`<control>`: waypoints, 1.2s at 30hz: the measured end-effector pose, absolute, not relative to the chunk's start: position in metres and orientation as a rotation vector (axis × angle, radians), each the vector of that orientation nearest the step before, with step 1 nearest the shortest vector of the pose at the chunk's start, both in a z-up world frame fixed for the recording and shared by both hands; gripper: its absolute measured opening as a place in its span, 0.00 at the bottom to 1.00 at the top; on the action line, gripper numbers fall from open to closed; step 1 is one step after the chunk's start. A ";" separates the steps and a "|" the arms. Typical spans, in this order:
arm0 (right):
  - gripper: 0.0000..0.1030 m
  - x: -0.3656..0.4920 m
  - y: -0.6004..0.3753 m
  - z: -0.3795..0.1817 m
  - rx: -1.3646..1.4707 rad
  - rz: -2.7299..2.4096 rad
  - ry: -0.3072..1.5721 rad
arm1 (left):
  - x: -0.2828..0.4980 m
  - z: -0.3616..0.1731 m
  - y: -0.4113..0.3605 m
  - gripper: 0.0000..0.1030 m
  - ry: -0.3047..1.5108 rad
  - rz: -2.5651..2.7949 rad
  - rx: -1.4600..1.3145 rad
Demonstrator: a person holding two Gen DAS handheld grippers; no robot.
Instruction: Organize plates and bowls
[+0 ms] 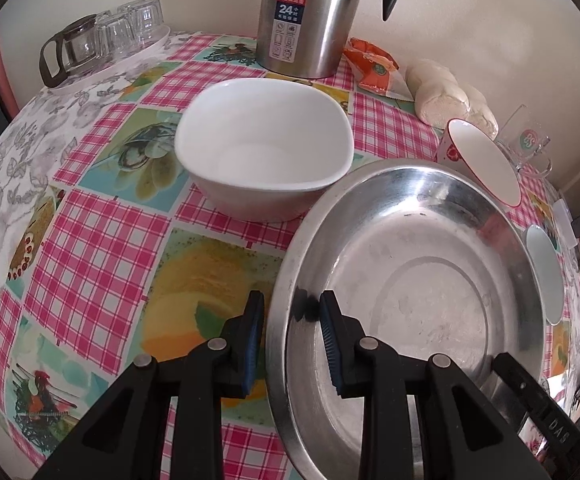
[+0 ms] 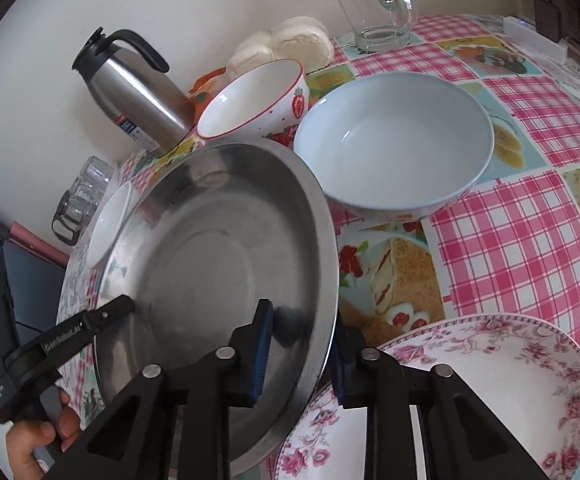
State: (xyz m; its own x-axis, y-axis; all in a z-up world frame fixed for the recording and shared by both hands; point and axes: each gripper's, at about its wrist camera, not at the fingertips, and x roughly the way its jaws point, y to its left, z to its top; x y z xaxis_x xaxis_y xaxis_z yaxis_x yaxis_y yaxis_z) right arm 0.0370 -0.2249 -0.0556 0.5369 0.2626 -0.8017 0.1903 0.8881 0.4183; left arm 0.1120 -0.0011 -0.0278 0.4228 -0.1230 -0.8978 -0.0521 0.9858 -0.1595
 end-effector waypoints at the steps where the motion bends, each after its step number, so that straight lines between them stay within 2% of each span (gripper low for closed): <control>1: 0.24 0.036 -0.222 -0.055 0.481 0.047 1.019 | 0.112 -0.028 0.000 0.29 1.137 -0.041 -0.172; 20: 0.23 0.025 -0.195 -0.047 0.367 0.087 1.073 | 0.109 -0.028 0.014 0.30 1.178 -0.038 -0.230; 25: 0.28 0.014 -0.206 -0.038 0.390 0.066 1.050 | 0.103 -0.019 0.020 0.32 1.179 -0.044 -0.264; 30: 0.29 0.005 -0.214 -0.026 0.395 0.037 1.015 | 0.093 -0.005 0.021 0.41 1.148 -0.034 -0.257; 31: 0.31 0.003 -0.216 -0.023 0.395 0.030 1.007 | 0.091 -0.003 0.021 0.42 1.142 -0.029 -0.252; 34: 0.56 -0.002 -0.218 -0.017 0.387 0.008 0.986 | 0.087 0.001 0.021 0.49 1.145 -0.014 -0.237; 36: 0.57 -0.006 -0.218 -0.014 0.379 -0.001 0.976 | 0.085 0.001 0.019 0.49 1.149 -0.015 -0.230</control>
State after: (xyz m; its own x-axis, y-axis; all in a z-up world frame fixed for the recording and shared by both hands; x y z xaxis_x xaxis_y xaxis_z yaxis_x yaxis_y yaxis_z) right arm -0.0057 -0.2183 -0.0138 0.5661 0.1677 -0.8071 0.1692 0.9346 0.3129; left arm 0.0847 0.0195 0.0011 0.4122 -0.1295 -0.9018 -0.1058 0.9763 -0.1886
